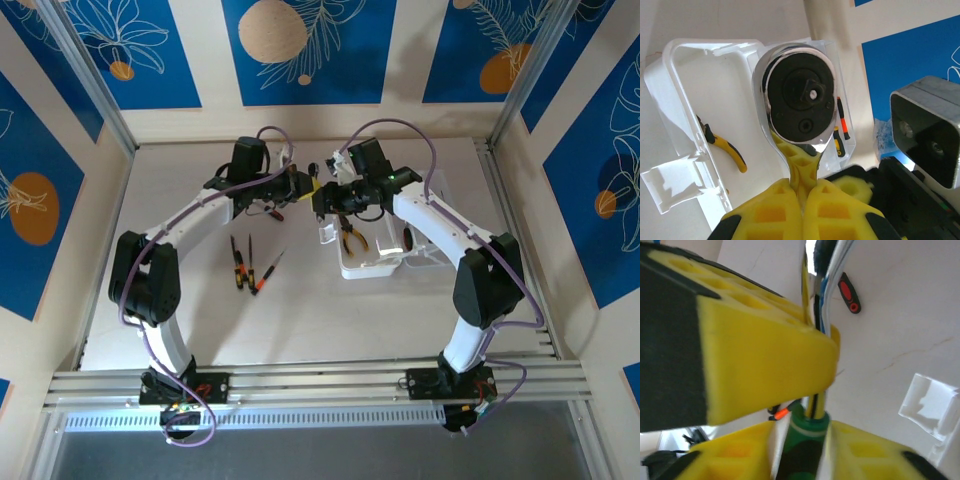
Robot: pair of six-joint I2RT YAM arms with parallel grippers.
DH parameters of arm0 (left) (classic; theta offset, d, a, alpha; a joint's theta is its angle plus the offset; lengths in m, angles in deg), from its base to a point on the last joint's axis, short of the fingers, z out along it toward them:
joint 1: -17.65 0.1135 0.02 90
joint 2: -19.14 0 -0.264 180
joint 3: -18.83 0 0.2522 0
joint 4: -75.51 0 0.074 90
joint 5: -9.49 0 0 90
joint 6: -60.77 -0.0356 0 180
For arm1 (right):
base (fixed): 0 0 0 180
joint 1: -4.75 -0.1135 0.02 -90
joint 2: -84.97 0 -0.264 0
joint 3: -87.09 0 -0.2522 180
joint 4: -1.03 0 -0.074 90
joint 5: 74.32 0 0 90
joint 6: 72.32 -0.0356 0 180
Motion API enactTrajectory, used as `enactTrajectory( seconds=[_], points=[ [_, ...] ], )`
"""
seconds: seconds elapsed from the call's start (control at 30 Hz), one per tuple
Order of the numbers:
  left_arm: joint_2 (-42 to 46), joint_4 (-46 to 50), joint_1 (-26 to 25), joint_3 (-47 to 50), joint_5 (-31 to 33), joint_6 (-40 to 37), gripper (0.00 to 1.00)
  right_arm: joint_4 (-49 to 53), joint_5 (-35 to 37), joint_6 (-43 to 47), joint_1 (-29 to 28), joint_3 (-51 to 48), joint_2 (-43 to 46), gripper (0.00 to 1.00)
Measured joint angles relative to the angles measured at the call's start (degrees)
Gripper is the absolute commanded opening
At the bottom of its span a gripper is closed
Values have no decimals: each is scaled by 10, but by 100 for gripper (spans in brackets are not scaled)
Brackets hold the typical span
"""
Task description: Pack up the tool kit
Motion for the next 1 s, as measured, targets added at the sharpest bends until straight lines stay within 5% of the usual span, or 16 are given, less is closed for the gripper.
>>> enactTrajectory(
  seconds=[0.2,0.3,0.5,0.7,1.0],
  points=[
    [0,-4,0,0,0,-2,0,2,2,-12,1,1,-2,1],
    [0,-4,0,0,0,-3,0,3,2,-12,1,1,-2,0],
    [0,31,8,-9,0,-41,61,16,7,-7,3,1,-2,0],
    [1,167,53,-76,53,-130,99,43,31,12,40,-30,31,0],
    [26,322,137,-82,188,-230,100,129,139,56,110,-72,94,0]
  ],
)
